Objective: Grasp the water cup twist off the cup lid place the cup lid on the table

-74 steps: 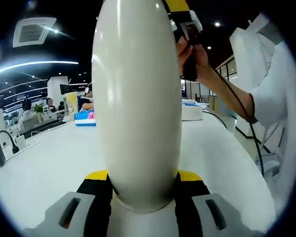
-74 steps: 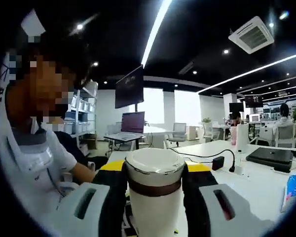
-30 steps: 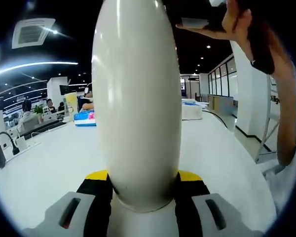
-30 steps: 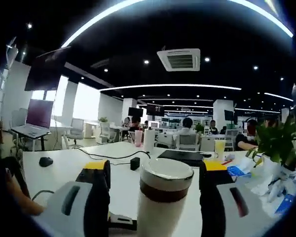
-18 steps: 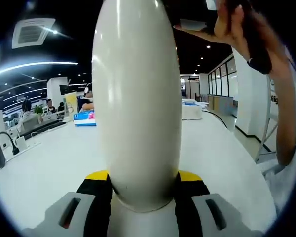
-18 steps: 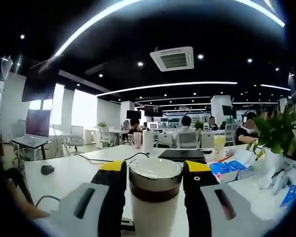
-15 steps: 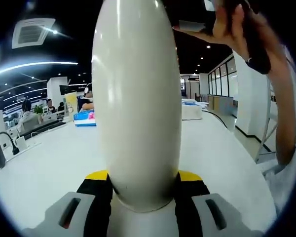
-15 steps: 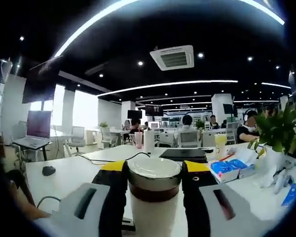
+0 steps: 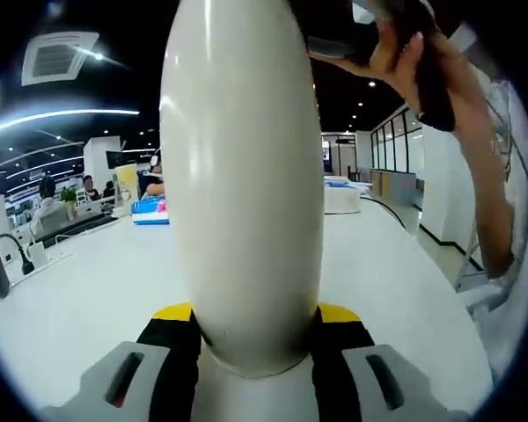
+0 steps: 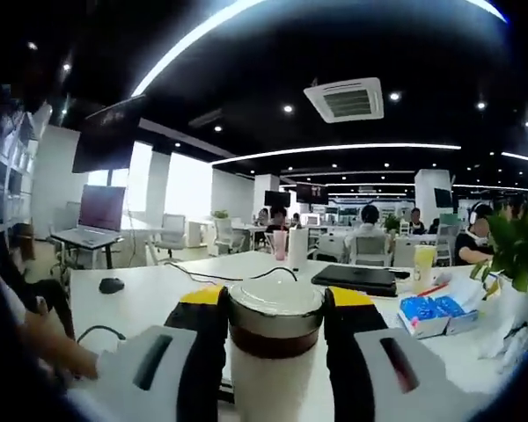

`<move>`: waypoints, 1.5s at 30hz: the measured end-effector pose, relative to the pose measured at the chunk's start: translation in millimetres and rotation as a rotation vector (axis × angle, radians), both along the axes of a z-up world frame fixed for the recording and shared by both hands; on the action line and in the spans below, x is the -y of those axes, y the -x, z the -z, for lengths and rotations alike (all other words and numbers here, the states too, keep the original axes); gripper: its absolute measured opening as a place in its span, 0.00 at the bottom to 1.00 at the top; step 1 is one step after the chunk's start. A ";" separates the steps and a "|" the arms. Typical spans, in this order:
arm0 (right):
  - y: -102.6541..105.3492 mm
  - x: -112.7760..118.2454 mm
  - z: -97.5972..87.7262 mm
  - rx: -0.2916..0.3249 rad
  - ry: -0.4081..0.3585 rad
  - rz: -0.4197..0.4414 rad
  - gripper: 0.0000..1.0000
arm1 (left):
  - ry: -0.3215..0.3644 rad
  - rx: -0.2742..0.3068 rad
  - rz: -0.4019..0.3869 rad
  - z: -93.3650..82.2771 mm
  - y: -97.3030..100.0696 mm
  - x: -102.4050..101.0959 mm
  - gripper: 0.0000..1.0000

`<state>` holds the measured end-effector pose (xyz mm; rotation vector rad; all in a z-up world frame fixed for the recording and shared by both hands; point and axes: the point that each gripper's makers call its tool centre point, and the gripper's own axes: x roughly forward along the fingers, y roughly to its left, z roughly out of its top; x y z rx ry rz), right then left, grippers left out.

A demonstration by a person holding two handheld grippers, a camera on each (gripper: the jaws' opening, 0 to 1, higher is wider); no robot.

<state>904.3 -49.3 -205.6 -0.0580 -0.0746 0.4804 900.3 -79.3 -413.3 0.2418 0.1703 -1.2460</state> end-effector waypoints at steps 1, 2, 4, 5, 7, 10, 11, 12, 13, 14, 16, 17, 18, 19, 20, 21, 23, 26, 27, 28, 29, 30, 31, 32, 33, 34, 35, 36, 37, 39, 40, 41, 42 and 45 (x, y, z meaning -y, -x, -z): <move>0.1 -1.1 0.1 -0.006 0.000 -0.031 0.45 | 0.000 0.000 -0.001 0.0 0.4 0.1 0.51; 0.1 -0.7 0.0 -0.010 -0.001 -0.053 0.45 | 0.000 0.000 -0.001 0.0 0.6 0.2 0.51; -0.4 3.1 0.2 -0.018 0.000 -0.075 0.45 | 0.000 -0.002 0.000 0.0 1.2 0.6 0.51; 0.6 2.4 0.7 -0.022 0.006 -0.105 0.45 | 0.000 -0.003 0.000 0.1 1.4 0.7 0.51; 1.3 1.3 0.5 -0.025 0.007 -0.157 0.45 | 0.000 -0.002 0.000 0.0 2.0 0.8 0.50; 0.9 2.2 0.9 -0.028 0.005 -0.207 0.45 | 0.000 -0.003 0.000 0.0 2.6 1.1 0.50; 1.1 1.3 0.9 -0.027 0.006 -0.231 0.45 | 0.001 -0.004 0.001 0.0 2.7 1.3 0.50; 1.2 1.0 1.2 -0.029 0.001 -0.245 0.45 | 0.001 -0.004 0.001 0.0 2.9 1.4 0.50; 1.5 0.8 1.4 -0.031 -0.002 -0.264 0.45 | 0.001 -0.004 0.001 0.1 3.1 1.4 0.50; 2.8 0.0 1.8 -0.031 0.008 -0.286 0.45 | 0.001 -0.004 0.001 0.1 3.3 1.5 0.50; 5.5 -2.0 2.6 -0.036 0.023 -0.340 0.45 | 0.001 -0.003 0.001 0.0 3.9 1.6 0.50; 6.2 -2.0 3.0 -0.041 0.027 -0.371 0.45 | 0.001 -0.003 0.001 0.0 4.1 1.7 0.50; 6.7 -1.6 3.2 -0.044 0.028 -0.397 0.45 | 0.001 -0.003 0.001 0.0 4.4 1.7 0.50; 7.2 -1.6 3.3 -0.044 0.029 -0.417 0.45 | 0.001 -0.004 0.002 0.0 4.6 1.8 0.50; 8.1 -0.4 4.2 -0.057 0.022 -0.450 0.45 | 0.001 -0.003 0.002 0.1 4.8 1.9 0.50; 9.3 -1.1 4.2 -0.070 0.009 -0.478 0.45 | 0.001 -0.002 0.002 0.2 4.7 1.9 0.50; 8.3 -0.9 4.5 -0.065 0.021 -0.493 0.45 | 0.001 -0.002 0.001 0.7 3.9 1.6 0.50; 10.1 -3.6 4.9 -0.063 0.044 -0.519 0.45 | 0.002 -0.004 -0.001 1.0 4.0 1.6 0.50; 10.4 -3.7 4.8 -0.064 0.050 -0.526 0.45 | 0.002 -0.004 -0.002 1.1 3.2 1.4 0.51; 11.4 -4.2 5.1 -0.061 0.064 -0.540 0.45 | 0.002 -0.004 -0.002 1.2 2.6 1.2 0.51; 12.2 -4.4 5.2 -0.063 0.070 -0.559 0.45 | 0.003 -0.004 -0.001 1.2 2.5 1.2 0.51; 11.7 -3.9 5.3 -0.073 0.067 -0.581 0.45 | 0.003 -0.004 -0.001 1.2 2.5 1.3 0.51; 12.0 -4.2 5.4 -0.073 0.066 -0.600 0.45 | 0.004 -0.005 -0.001 1.3 2.4 1.3 0.51; 11.6 -4.1 5.4 -0.077 0.061 -0.620 0.45 | 0.004 -0.005 -0.002 1.3 2.4 1.3 0.50; 12.4 -4.3 5.5 -0.081 0.057 -0.645 0.45 | 0.004 -0.006 -0.002 1.4 2.4 1.3 0.50; 13.3 -4.4 5.5 -0.081 0.059 -0.673 0.45 | 0.004 -0.006 -0.001 1.4 2.5 1.3 0.50; 14.0 -4.5 5.6 -0.082 0.057 -0.698 0.45 | 0.004 -0.006 -0.002 1.4 2.5 1.2 0.50; 13.8 -3.8 5.3 -0.081 0.055 -0.720 0.45 | 0.004 -0.006 -0.001 1.4 2.6 1.2 0.50; 14.4 -3.6 5.3 -0.082 0.051 -0.743 0.45 | 0.004 -0.005 -0.001 1.4 2.6 1.2 0.50; 15.0 -3.7 5.8 -0.085 0.045 -0.771 0.45 | 0.004 -0.004 -0.004 1.4 2.1 1.1 0.50; 14.7 -3.6 6.0 -0.086 0.047 -0.781 0.45 | 0.004 -0.004 -0.004 1.4 1.6 1.0 0.50; 15.6 -4.3 5.8 -0.089 0.051 -0.793 0.45 | 0.004 -0.005 -0.004 1.5 1.3 1.0 0.50; 15.8 -4.3 5.6 -0.092 0.055 -0.797 0.45 | 0.004 -0.004 -0.003 1.5 1.3 0.9 0.50; 17.9 -5.2 6.1 -0.095 0.072 -0.796 0.45 | 0.004 -0.003 -0.002 1.5 1.2 0.7 0.51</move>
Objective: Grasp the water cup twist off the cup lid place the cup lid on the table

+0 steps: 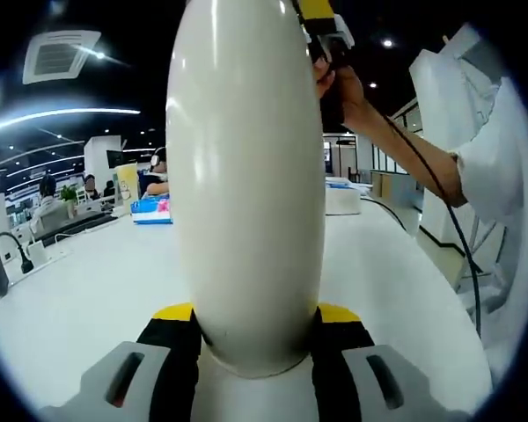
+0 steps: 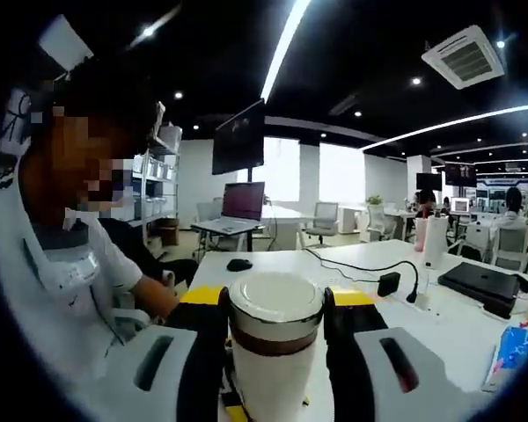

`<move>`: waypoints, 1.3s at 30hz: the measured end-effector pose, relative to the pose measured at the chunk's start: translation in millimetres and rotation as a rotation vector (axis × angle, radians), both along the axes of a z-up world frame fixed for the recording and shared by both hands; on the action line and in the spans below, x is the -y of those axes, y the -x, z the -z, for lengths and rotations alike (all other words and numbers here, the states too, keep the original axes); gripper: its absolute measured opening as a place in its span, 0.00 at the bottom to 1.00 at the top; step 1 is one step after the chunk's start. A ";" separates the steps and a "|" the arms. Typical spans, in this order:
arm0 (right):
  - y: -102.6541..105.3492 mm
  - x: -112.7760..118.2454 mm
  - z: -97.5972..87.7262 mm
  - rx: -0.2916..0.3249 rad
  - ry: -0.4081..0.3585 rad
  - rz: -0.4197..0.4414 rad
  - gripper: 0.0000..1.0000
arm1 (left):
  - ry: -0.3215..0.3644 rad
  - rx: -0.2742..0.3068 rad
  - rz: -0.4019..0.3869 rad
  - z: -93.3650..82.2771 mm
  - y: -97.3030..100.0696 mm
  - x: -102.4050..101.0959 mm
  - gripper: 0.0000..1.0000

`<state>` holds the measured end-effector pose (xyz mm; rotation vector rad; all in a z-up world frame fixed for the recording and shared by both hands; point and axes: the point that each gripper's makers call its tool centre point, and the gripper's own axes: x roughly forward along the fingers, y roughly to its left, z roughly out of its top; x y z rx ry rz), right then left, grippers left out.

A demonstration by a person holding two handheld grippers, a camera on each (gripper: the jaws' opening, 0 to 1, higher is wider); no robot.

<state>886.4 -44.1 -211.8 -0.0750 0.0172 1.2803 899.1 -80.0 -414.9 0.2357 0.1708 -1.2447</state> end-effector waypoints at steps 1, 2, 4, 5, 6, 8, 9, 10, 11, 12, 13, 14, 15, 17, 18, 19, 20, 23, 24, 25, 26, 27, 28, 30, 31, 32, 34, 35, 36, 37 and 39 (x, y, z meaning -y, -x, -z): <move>0.6 -0.5 0.2 0.004 0.004 0.001 0.45 | 0.000 0.001 0.001 0.0 0.1 0.0 0.51; 0.8 -0.9 0.3 0.005 0.005 0.002 0.45 | 0.000 0.002 0.002 -0.1 0.3 0.1 0.51; 4.2 -3.1 0.4 0.009 0.010 -0.001 0.45 | 0.000 0.004 0.004 -0.4 0.8 0.3 0.51; 4.8 -3.3 0.1 0.011 0.014 -0.004 0.45 | 0.000 0.005 0.005 -0.5 1.0 0.4 0.51; 6.0 -3.6 0.1 0.014 0.021 -0.007 0.45 | 0.001 0.006 0.007 -0.6 1.1 0.6 0.51; 6.9 -3.2 0.1 0.014 0.035 -0.017 0.45 | 0.001 0.008 0.011 -0.9 1.5 1.0 0.50; 7.1 -3.1 0.3 0.013 0.039 -0.021 0.45 | 0.002 0.009 0.012 -0.9 1.7 1.1 0.50; 7.7 -2.9 0.3 0.006 0.044 -0.030 0.45 | 0.002 0.010 0.015 -1.0 2.1 1.3 0.50; 8.3 -4.0 1.0 0.000 0.048 -0.034 0.45 | 0.001 0.011 0.016 -1.1 2.2 1.3 0.50; 8.2 -4.1 1.4 -0.004 0.052 -0.037 0.45 | 0.001 0.011 0.016 -1.1 2.5 1.4 0.50; 9.5 -6.1 2.8 -0.011 0.057 -0.042 0.45 | 0.001 0.010 0.016 -1.1 2.7 1.4 0.50; 9.4 -6.8 3.5 -0.020 0.061 -0.044 0.45 | 0.001 0.010 0.016 -1.1 2.8 1.5 0.50; 8.5 -6.5 3.7 -0.027 0.066 -0.044 0.45 | 0.001 0.008 0.015 -1.1 3.1 1.5 0.50; 7.2 -5.6 3.9 -0.026 0.081 -0.039 0.46 | 0.002 0.004 0.013 -0.9 3.1 1.5 0.50; 6.4 -5.2 3.9 -0.023 0.086 -0.033 0.46 | 0.002 0.002 0.012 -0.8 3.1 1.6 0.50; 4.9 -3.5 3.1 -0.012 0.089 -0.017 0.46 | 0.002 0.001 0.012 -0.8 3.1 1.6 0.50; 2.3 -2.0 -0.8 0.039 0.088 0.010 0.46 | 0.002 0.000 0.012 -0.8 3.1 1.7 0.50; 11.7 -2.8 -8.2 0.023 0.059 0.058 0.52 | 0.002 0.000 0.014 -0.9 3.9 2.3 0.50; 12.6 -2.6 -11.9 0.017 0.052 0.094 0.57 | 0.002 0.000 0.015 -0.9 4.0 2.4 0.50; 12.0 -2.2 -17.4 0.020 0.042 0.137 0.63 | 0.002 0.000 0.015 -0.8 4.1 2.4 0.50; 14.4 -3.7 -22.2 0.033 0.036 0.169 0.67 | 0.002 0.001 0.015 -0.9 4.2 2.4 0.50; 17.5 -5.6 -27.1 0.050 0.027 0.191 0.71 | 0.002 0.001 0.015 -0.9 4.2 2.5 0.50; 18.1 -6.5 -30.0 0.055 0.019 0.241 0.76 | 0.002 0.001 0.015 -0.9 4.3 2.6 0.50; 15.0 -4.6 -33.0 0.074 0.013 0.354 0.83 | 0.002 0.001 0.015 -1.0 4.3 2.7 0.50; 12.4 -4.2 -34.0 0.067 -0.014 0.419 0.86 | 0.002 0.001 0.015 -1.0 4.3 2.7 0.50; 13.2 -5.3 -31.0 0.068 -0.013 0.454 0.87 | 0.002 0.001 0.015 -1.0 4.4 2.8 0.50; 10.4 -3.8 -23.8 0.006 -0.047 0.563 0.88 | 0.002 0.002 0.015 -1.1 4.4 2.8 0.50; 7.1 -1.0 -22.0 0.043 -0.027 0.622 0.91 | 0.002 0.002 0.015 -1.1 4.5 2.8 0.50; 5.0 0.4 -23.8 0.107 -0.015 0.677 0.92 | 0.002 0.001 0.014 -1.1 4.5 2.8 0.50; 3.0 2.3 -24.9 0.126 -0.018 0.724 0.90 | 0.002 0.001 0.014 -1.1 4.4 2.8 0.50; 2.6 1.5 -29.0 0.189 -0.022 0.847 0.89 | 0.002 0.001 0.014 -1.1 4.5 2.9 0.50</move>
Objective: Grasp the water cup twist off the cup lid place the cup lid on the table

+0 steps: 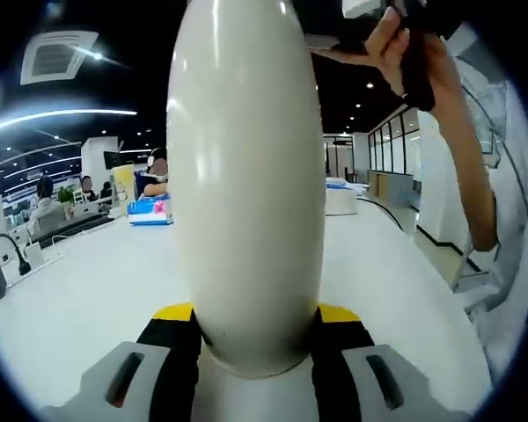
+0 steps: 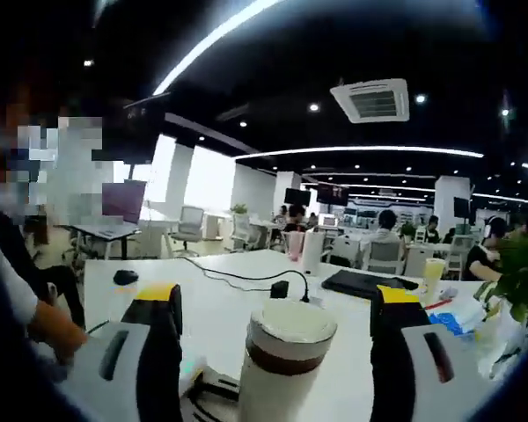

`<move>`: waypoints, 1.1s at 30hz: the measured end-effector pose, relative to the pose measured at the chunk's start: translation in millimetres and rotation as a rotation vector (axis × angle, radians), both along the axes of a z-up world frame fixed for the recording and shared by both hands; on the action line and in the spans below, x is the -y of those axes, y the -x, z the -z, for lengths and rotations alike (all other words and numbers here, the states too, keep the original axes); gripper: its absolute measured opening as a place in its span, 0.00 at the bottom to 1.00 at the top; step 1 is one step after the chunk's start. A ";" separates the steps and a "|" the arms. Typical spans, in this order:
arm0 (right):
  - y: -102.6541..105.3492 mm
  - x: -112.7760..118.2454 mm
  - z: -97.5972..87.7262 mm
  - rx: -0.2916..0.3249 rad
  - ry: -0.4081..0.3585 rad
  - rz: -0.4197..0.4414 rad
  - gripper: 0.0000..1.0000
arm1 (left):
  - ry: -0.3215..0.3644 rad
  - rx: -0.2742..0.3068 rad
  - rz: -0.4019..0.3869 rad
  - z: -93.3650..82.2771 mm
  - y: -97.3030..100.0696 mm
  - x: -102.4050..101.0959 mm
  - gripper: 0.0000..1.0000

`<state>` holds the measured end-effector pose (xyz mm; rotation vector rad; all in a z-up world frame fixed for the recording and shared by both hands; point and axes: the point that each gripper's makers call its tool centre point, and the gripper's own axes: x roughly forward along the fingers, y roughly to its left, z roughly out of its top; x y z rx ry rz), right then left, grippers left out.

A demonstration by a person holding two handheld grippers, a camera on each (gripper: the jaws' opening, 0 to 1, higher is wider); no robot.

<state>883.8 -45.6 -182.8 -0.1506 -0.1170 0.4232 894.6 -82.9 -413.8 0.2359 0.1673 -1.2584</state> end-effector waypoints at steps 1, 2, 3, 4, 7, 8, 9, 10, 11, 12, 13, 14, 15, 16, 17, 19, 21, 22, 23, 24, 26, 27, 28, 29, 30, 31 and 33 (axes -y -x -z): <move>1.8 -3.9 -1.7 0.006 -0.026 0.017 0.91 | 0.000 0.000 0.000 0.0 0.0 0.0 0.50; 2.8 -7.1 -2.2 0.007 -0.043 0.024 0.91 | 0.000 0.000 0.000 0.0 0.0 0.0 0.50; 5.0 -11.5 -2.4 0.009 -0.058 0.029 0.92 | 0.000 0.000 0.001 0.0 0.1 0.1 0.50; 5.9 -13.7 -2.5 0.014 -0.071 0.046 0.92 | 0.000 0.000 0.001 0.0 0.1 0.1 0.50; 3.1 -7.9 -0.8 0.045 -0.061 0.153 0.92 | 0.000 0.000 0.001 0.0 0.2 0.1 0.50; 0.7 -4.2 -0.6 0.058 -0.062 0.191 0.92 | 0.000 0.000 0.001 0.0 0.2 0.0 0.50; -1.3 -1.1 0.8 0.064 -0.056 0.217 0.91 | 0.000 0.001 0.001 0.0 0.2 0.0 0.50; -3.4 1.9 5.0 0.051 -0.052 0.243 0.90 | 0.000 0.001 0.001 0.0 0.2 0.0 0.50; -4.2 -0.1 5.8 0.048 -0.054 0.235 0.88 | 0.000 0.001 0.001 0.0 0.2 -0.1 0.50; -4.7 -0.8 6.7 0.046 -0.055 0.234 0.88 | 0.000 0.001 0.001 0.0 0.2 -0.1 0.50; -5.9 -1.9 7.9 0.042 -0.058 0.233 0.87 | 0.000 0.001 0.002 0.0 0.3 -0.1 0.50; -6.2 -2.4 8.6 0.040 -0.058 0.233 0.86 | 0.000 0.001 0.002 0.0 0.2 -0.1 0.50; -7.2 -2.9 9.7 0.037 -0.058 0.232 0.85 | 0.000 0.001 0.002 0.0 0.3 -0.2 0.50; -7.8 -2.1 10.1 0.037 -0.063 0.233 0.83 | -0.001 0.002 0.002 -0.1 0.3 -0.2 0.50; -8.9 -0.4 10.2 0.036 -0.074 0.236 0.81 | -0.001 0.002 0.002 -0.1 0.1 -0.2 0.50; -10.8 3.4 10.8 0.038 -0.085 0.244 0.75 | -0.001 0.002 0.001 -0.1 -0.1 -0.3 0.50; -11.8 8.4 10.3 0.044 -0.096 0.250 0.68 | -0.001 0.002 0.002 -0.2 -0.2 -0.3 0.50; -12.2 10.9 10.1 0.044 -0.111 0.252 0.66 | -0.001 0.001 0.002 -0.2 -0.3 -0.3 0.50; -14.0 13.1 10.8 0.036 -0.124 0.253 0.66 | -0.001 0.001 0.002 -0.2 -0.2 -0.3 0.50; -15.4 15.1 13.0 0.019 -0.136 0.252 0.66 | -0.001 0.002 0.002 -0.3 -0.3 -0.3 0.50; -17.6 18.2 14.3 0.014 -0.149 0.253 0.66 | -0.001 0.002 0.002 -0.4 -0.4 -0.4 0.50; -18.5 19.1 15.1 0.012 -0.149 0.256 0.65 | -0.001 0.002 0.002 -0.5 -0.6 -0.4 0.50; -19.6 22.2 16.1 0.011 -0.149 0.266 0.64 | -0.001 0.002 0.002 -0.5 -0.6 -0.5 0.50; -20.0 23.6 16.3 0.011 -0.151 0.268 0.62 | -0.001 0.002 0.001 -0.5 -0.8 -0.5 0.50; -20.6 25.0 16.7 0.010 -0.155 0.268 0.58 | -0.001 0.002 0.001 -0.5 -0.9 -0.5 0.50; -21.3 25.0 17.9 0.003 -0.159 0.264 0.56 | -0.001 0.002 0.002 -0.6 -1.0 -0.5 0.50; -22.2 23.6 20.7 -0.013 -0.162 0.251 0.52 | -0.001 0.002 0.002 -0.6 -1.1 -0.5 0.50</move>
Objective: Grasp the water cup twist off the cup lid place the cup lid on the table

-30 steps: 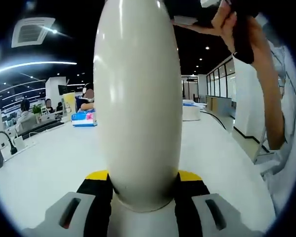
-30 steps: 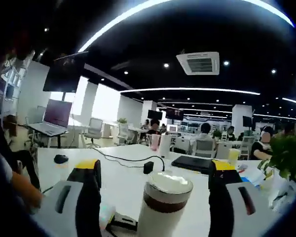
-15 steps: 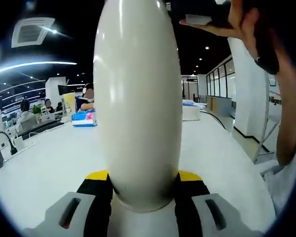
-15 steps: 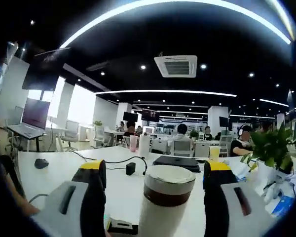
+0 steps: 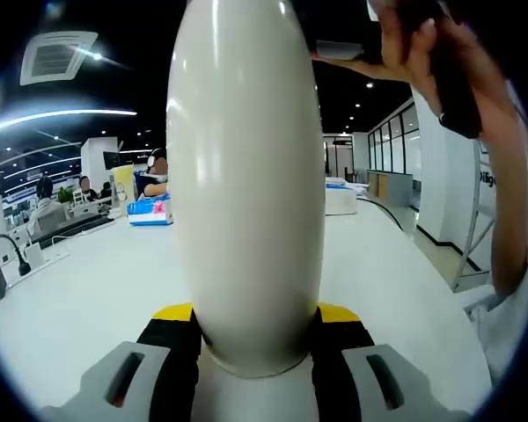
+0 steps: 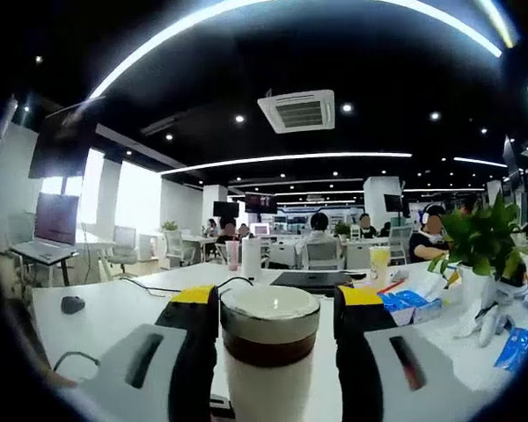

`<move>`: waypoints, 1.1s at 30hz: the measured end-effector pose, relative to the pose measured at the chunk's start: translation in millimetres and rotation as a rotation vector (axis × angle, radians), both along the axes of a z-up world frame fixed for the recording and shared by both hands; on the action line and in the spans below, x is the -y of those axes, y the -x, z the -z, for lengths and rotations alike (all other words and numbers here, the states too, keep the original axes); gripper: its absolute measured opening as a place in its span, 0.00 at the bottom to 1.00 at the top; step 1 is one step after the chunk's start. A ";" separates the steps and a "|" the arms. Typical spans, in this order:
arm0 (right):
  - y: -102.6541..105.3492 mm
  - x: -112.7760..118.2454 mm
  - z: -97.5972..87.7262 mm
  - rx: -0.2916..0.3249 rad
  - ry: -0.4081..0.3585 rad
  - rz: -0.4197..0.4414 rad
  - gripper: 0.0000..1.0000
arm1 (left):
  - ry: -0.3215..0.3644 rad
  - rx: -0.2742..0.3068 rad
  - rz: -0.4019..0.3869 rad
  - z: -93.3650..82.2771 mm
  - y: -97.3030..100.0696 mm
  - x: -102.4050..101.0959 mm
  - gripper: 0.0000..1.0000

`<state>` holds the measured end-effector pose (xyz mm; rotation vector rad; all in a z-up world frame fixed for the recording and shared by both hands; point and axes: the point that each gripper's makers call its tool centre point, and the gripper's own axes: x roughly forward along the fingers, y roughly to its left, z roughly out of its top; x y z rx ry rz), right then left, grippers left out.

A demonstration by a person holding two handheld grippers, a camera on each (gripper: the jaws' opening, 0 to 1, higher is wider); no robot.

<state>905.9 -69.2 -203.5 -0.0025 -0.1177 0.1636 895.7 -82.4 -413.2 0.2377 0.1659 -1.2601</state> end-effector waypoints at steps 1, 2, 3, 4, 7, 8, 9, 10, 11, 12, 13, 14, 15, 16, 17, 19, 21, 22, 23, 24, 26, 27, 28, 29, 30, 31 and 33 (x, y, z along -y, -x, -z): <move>0.2 -1.5 0.9 -0.003 0.000 -0.008 0.51 | 0.000 0.000 0.000 0.0 -0.1 0.0 0.50; 0.2 -3.6 1.5 -0.006 -0.002 -0.023 0.49 | 0.000 0.000 0.001 0.0 -0.1 0.1 0.50; 0.7 -5.7 1.3 -0.002 -0.001 -0.036 0.47 | 0.000 0.000 0.001 -0.1 -0.2 0.1 0.50; 0.7 -5.2 1.4 0.000 0.004 -0.034 0.47 | 0.000 0.001 0.001 -0.1 -0.2 0.2 0.50; -0.4 -7.2 1.3 0.007 0.037 -0.049 0.47 | 0.000 -0.001 0.000 -0.1 -0.5 0.2 0.50; -0.7 -7.0 1.4 0.007 0.044 -0.056 0.47 | 0.000 -0.001 0.001 -0.1 -0.6 0.2 0.50; -0.5 -6.6 1.4 0.005 0.043 -0.063 0.47 | 0.000 -0.001 0.001 -0.2 -0.7 0.2 0.50; -0.6 -6.6 1.8 0.000 0.040 -0.076 0.47 | 0.000 -0.001 0.001 -0.2 -0.7 0.2 0.50; -0.6 -6.2 2.0 -0.003 0.037 -0.086 0.47 | 0.000 -0.001 0.001 -0.1 -0.8 0.2 0.50; -0.7 -6.5 2.4 -0.005 0.036 -0.103 0.47 | 0.000 -0.002 0.000 -0.1 -0.9 0.2 0.50; -0.5 -6.9 2.8 -0.009 0.035 -0.122 0.47 | 0.000 -0.002 0.000 -0.1 -0.9 0.2 0.50; -0.4 -7.6 3.1 -0.010 0.039 -0.144 0.47 | 0.000 -0.002 0.000 -0.1 -0.9 0.2 0.50; -0.2 -8.5 3.5 -0.015 0.031 -0.168 0.47 | 0.000 -0.002 -0.001 -0.1 -1.0 0.2 0.50; -0.5 -8.2 3.6 -0.017 0.029 -0.185 0.47 | 0.000 -0.003 -0.001 -0.1 -1.0 0.2 0.50; 0.0 -8.5 3.8 -0.018 0.029 -0.208 0.47 | 0.000 -0.003 -0.001 -0.1 -1.1 0.2 0.50; 0.8 -9.4 4.2 -0.018 0.040 -0.231 0.47 | 0.000 -0.003 -0.001 -0.1 -1.8 -0.1 0.50; 1.2 -11.3 4.5 -0.011 0.060 -0.253 0.47 | 0.001 -0.004 -0.001 0.1 -2.4 -0.3 0.50; 0.5 -11.0 4.5 -0.012 0.063 -0.269 0.47 | 0.000 -0.005 -0.002 0.2 -2.8 -0.4 0.50; 0.5 -11.4 4.3 -0.014 0.060 -0.281 0.47 | 0.001 -0.005 -0.002 0.3 -3.0 -0.5 0.50; 0.5 -11.3 4.6 -0.021 0.049 -0.295 0.46 | 0.001 -0.005 -0.003 0.4 -3.4 -0.5 0.50; 1.4 -11.5 4.8 -0.023 0.053 -0.319 0.46 | 0.000 -0.005 -0.003 0.5 -4.1 -0.6 0.50; 2.1 -11.8 4.8 -0.029 0.055 -0.332 0.46 | 0.000 -0.005 -0.003 0.5 -4.4 -0.6 0.50; 2.7 -12.9 5.1 -0.029 0.070 -0.344 0.46 | 0.000 -0.005 -0.003 0.6 -4.6 -0.6 0.50; 2.8 -13.0 4.9 -0.027 0.080 -0.353 0.46 | 0.000 -0.005 -0.003 0.6 -4.8 -0.6 0.50; 2.5 -12.6 5.0 -0.029 0.079 -0.365 0.46 | 0.000 -0.005 -0.003 0.7 -4.7 -0.6 0.50; 1.4 -12.0 4.4 -0.031 0.079 -0.381 0.46 | 0.000 -0.005 -0.003 0.7 -4.7 -0.6 0.50; 1.6 -12.1 4.5 -0.036 0.074 -0.404 0.46 | 0.000 -0.005 -0.003 0.7 -4.9 -0.5 0.50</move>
